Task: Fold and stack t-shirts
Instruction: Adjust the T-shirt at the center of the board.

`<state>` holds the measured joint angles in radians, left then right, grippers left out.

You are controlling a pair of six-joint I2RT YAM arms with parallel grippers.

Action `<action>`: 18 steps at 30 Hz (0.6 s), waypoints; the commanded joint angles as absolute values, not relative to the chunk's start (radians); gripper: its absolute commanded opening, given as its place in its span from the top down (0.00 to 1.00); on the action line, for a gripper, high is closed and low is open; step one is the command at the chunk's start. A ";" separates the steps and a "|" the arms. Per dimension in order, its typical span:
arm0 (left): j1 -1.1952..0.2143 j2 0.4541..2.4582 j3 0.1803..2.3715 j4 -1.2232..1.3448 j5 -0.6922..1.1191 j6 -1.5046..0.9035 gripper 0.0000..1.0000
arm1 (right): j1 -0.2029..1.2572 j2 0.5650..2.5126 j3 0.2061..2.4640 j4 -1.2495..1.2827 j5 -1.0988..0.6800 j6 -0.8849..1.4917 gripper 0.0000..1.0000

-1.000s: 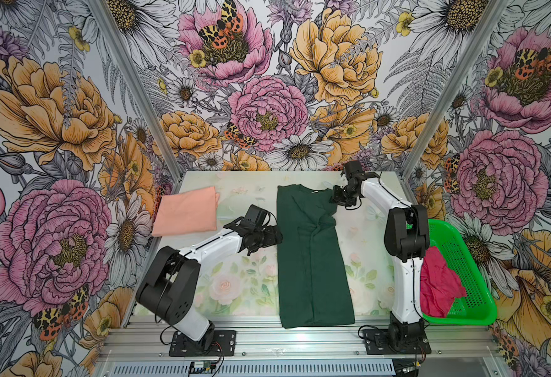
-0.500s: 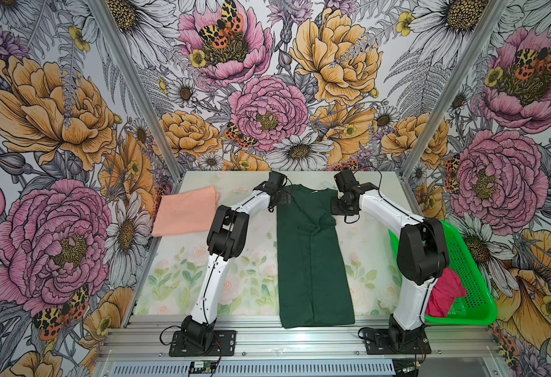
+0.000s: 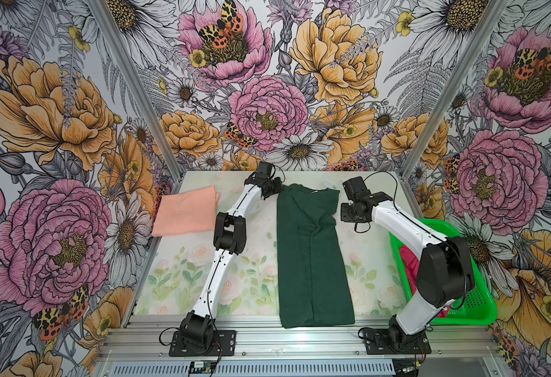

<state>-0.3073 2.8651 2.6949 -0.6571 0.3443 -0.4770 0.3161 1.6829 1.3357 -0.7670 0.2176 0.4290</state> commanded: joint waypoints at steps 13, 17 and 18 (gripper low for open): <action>-0.282 2.807 2.511 -0.784 0.501 -0.481 0.52 | 0.337 1.639 1.340 -0.752 0.235 0.457 0.67; -0.263 2.728 2.423 -0.773 0.476 -0.470 0.54 | 0.339 1.635 1.341 -0.752 0.239 0.457 0.67; -0.255 2.711 2.410 -0.767 0.481 -0.466 0.54 | 0.339 1.635 1.340 -0.752 0.241 0.457 0.67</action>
